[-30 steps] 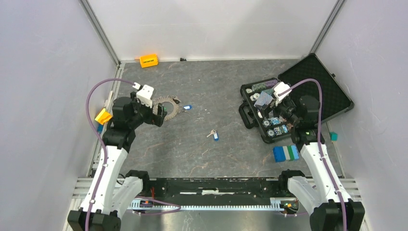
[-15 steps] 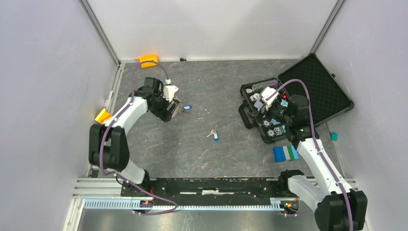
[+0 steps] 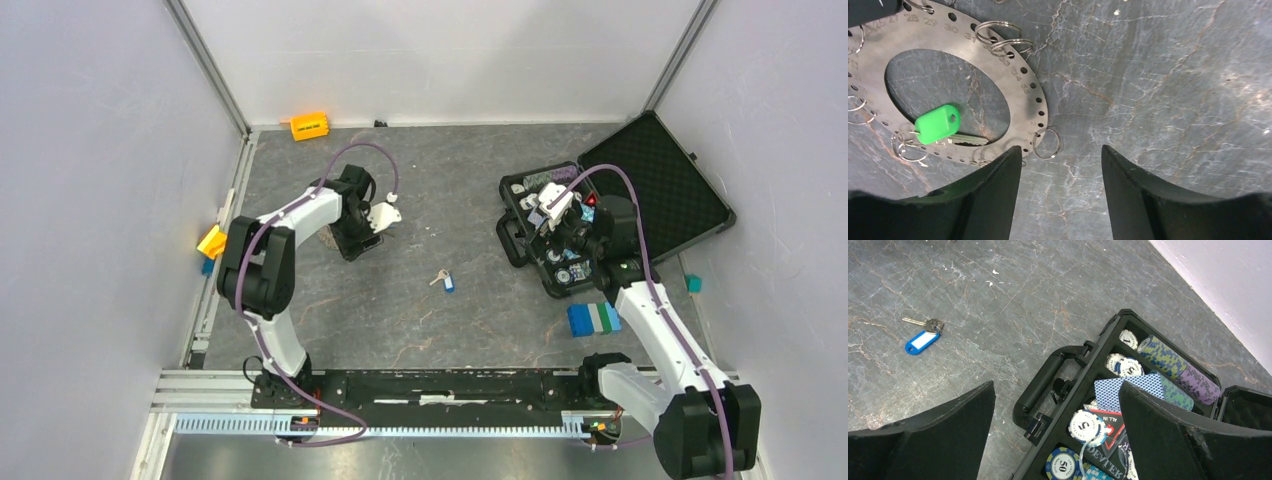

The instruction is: Put the keys on the keyring

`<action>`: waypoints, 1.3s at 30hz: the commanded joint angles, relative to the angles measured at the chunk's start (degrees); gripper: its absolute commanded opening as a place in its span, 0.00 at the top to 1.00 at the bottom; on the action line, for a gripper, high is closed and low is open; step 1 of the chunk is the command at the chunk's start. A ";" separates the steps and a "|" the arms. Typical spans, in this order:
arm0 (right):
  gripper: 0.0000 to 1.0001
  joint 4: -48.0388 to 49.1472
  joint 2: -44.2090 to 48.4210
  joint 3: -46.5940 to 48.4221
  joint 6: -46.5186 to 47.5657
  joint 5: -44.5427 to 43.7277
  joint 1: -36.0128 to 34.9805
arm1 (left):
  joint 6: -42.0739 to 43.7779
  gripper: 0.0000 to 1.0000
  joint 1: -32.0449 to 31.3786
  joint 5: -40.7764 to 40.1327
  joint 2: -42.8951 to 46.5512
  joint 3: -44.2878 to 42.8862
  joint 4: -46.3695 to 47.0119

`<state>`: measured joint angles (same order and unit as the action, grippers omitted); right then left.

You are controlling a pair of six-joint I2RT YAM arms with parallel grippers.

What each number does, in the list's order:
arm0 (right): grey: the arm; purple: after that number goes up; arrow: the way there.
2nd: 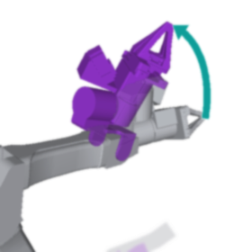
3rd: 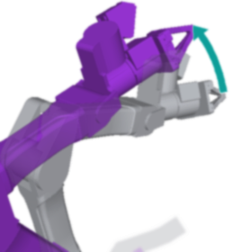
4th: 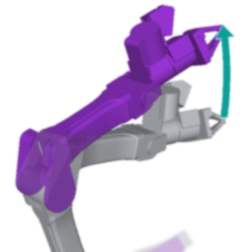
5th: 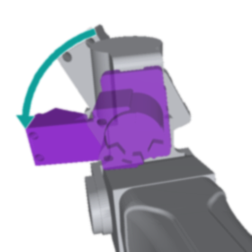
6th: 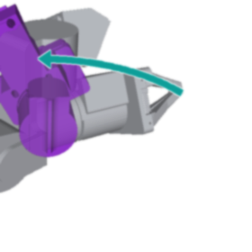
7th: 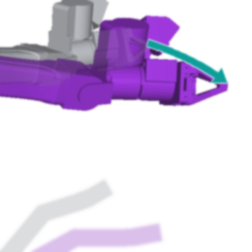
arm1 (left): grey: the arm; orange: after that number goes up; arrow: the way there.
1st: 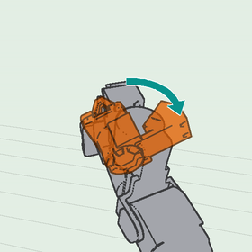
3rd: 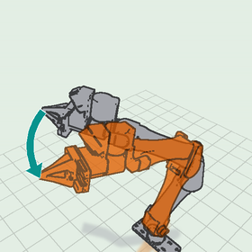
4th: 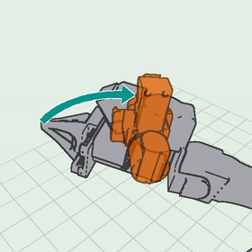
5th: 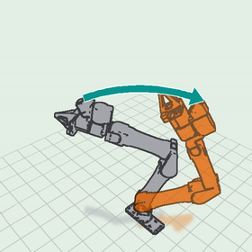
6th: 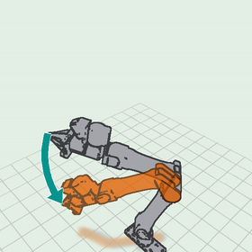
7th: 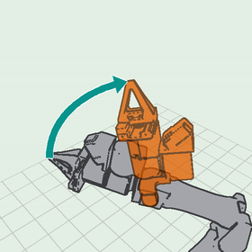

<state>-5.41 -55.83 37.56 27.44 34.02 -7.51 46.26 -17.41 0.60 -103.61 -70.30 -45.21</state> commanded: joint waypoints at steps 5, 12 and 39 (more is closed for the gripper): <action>0.02 -0.30 -0.73 1.42 0.99 0.58 -0.28 | 9.88 0.45 -0.08 -5.44 -2.44 -4.03 -4.23; 0.02 -0.47 -1.19 1.46 1.10 1.31 -0.35 | 13.88 0.51 -0.47 -4.20 -2.21 -3.96 -5.50; 0.02 -1.44 -0.93 1.55 2.18 2.37 -0.34 | 15.52 0.81 -2.37 -6.33 -5.24 -2.65 -2.10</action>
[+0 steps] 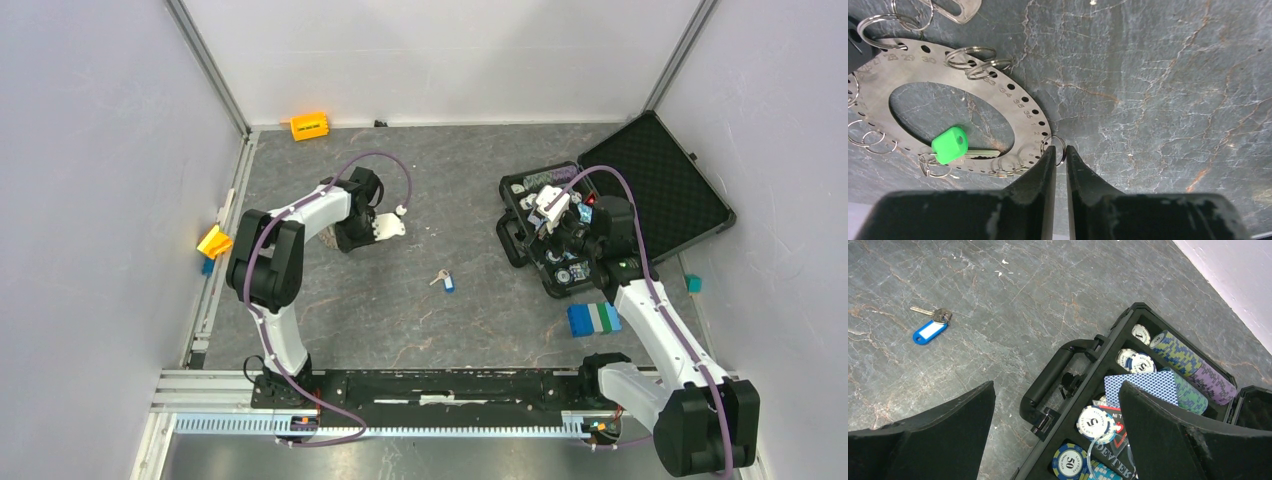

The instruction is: Put the keys on the keyring

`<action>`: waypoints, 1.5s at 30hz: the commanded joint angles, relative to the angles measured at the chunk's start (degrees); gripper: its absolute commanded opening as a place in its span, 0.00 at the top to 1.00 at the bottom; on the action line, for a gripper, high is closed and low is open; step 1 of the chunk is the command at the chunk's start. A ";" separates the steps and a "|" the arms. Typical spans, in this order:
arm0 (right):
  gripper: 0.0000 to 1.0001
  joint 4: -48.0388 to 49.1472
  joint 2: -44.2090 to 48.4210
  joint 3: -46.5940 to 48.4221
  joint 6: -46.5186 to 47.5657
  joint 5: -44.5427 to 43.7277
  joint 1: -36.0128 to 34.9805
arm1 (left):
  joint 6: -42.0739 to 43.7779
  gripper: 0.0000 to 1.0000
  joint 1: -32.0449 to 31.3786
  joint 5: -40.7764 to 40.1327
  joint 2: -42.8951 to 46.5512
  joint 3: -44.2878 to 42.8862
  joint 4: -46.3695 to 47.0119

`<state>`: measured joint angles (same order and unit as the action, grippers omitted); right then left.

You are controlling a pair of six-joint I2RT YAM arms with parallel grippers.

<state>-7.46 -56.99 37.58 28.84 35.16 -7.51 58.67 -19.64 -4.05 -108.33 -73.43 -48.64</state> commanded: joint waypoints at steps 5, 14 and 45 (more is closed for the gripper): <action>0.02 0.42 0.12 1.62 0.78 1.49 -0.39 | 3.07 0.89 -0.14 -1.81 -0.30 0.65 1.31; 0.02 0.26 0.72 1.71 0.78 1.89 -0.40 | 0.08 0.98 -0.27 1.49 3.88 0.96 1.29; 0.02 1.33 -11.04 16.55 -3.33 13.43 -14.50 | -18.56 0.98 -0.29 57.44 32.62 1.99 8.41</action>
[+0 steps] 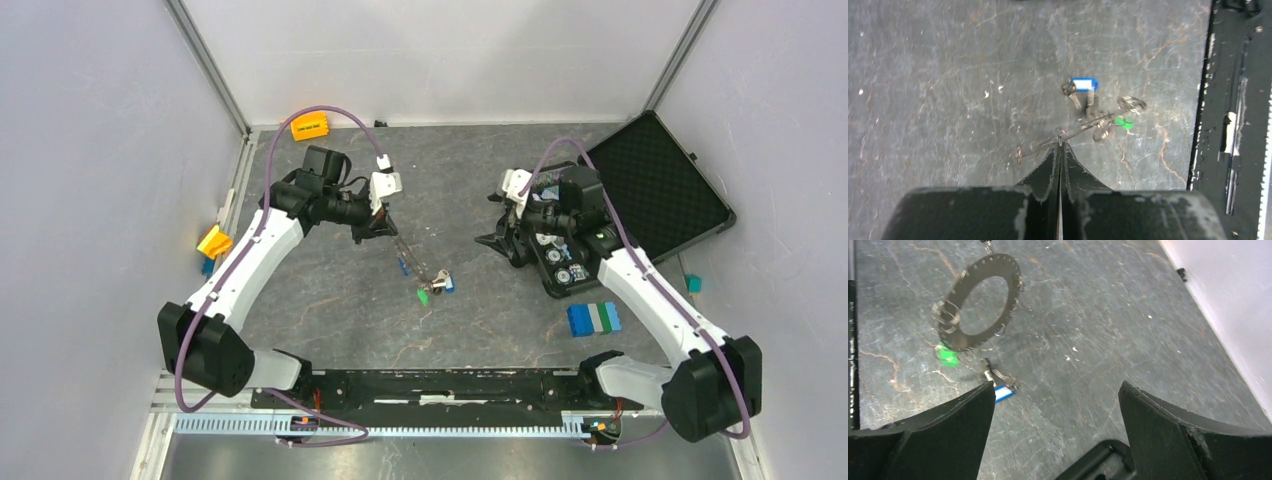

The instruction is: Put the keys on the keyring

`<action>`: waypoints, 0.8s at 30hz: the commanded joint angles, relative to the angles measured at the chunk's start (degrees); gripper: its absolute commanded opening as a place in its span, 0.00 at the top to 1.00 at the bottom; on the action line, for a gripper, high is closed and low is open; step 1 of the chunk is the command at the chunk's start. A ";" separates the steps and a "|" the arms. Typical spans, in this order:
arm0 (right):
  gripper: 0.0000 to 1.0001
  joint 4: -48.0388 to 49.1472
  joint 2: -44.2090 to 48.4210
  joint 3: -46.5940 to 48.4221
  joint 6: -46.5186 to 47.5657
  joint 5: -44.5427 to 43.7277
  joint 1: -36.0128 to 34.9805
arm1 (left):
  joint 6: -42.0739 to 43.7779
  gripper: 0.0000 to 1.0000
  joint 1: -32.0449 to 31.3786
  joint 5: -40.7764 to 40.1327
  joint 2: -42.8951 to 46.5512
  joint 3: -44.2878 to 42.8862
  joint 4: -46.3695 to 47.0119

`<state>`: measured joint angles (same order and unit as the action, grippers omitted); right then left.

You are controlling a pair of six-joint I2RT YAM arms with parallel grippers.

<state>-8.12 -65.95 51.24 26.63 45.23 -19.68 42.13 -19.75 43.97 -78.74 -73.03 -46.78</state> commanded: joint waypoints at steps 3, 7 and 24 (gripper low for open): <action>0.01 3.21 -3.72 3.57 -1.50 2.05 -5.07 | -3.68 0.98 -0.15 9.82 3.65 1.74 8.73; 0.09 1.47 -7.43 7.08 -1.17 1.96 -8.29 | -5.77 0.98 -0.63 10.62 3.83 1.15 8.73; 0.51 -5.22 -14.99 16.02 1.84 2.03 -19.80 | -10.45 0.98 -4.44 9.39 8.01 2.70 8.29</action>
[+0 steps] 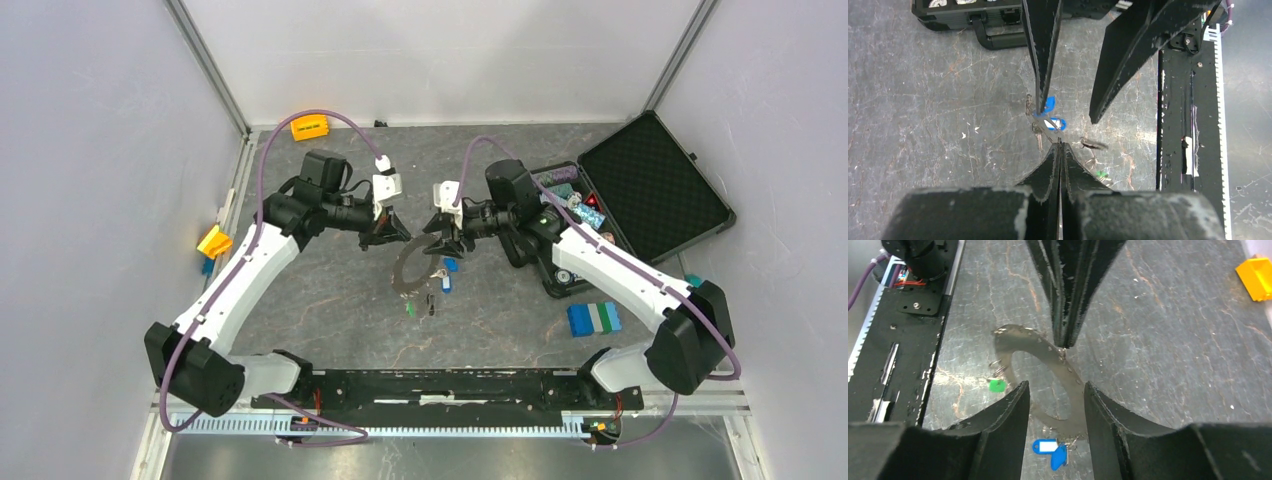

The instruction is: Put the keys on the keyring

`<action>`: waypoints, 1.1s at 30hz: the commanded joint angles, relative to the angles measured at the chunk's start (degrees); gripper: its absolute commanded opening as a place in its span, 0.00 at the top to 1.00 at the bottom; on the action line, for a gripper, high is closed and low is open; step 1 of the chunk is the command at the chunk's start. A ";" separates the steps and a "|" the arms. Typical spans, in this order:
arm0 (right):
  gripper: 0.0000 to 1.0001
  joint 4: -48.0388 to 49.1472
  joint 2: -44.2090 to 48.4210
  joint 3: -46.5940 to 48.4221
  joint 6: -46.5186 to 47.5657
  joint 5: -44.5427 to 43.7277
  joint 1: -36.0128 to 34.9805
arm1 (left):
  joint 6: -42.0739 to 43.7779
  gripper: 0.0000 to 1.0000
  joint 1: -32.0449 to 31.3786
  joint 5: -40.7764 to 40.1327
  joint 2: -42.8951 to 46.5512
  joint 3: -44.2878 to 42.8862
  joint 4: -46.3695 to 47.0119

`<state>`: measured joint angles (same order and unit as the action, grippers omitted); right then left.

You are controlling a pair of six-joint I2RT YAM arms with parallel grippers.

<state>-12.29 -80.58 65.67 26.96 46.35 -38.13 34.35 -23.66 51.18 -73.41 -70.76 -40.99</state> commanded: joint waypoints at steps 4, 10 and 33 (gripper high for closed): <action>0.53 -0.72 -0.37 1.48 1.55 0.64 -2.96 | -4.25 0.98 -1.21 1.57 3.89 2.16 4.59; 0.60 -0.56 -1.04 2.27 1.09 -1.78 -4.05 | -4.73 0.98 -2.01 0.85 4.67 2.98 5.04; 0.79 -0.28 -1.84 3.25 0.07 -2.58 -5.28 | -5.91 0.98 -2.54 0.16 4.85 5.28 6.81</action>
<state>-13.89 -82.52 65.82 27.68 43.62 -42.87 30.87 -25.87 50.87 -69.58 -65.21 -37.10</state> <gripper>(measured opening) 0.227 0.023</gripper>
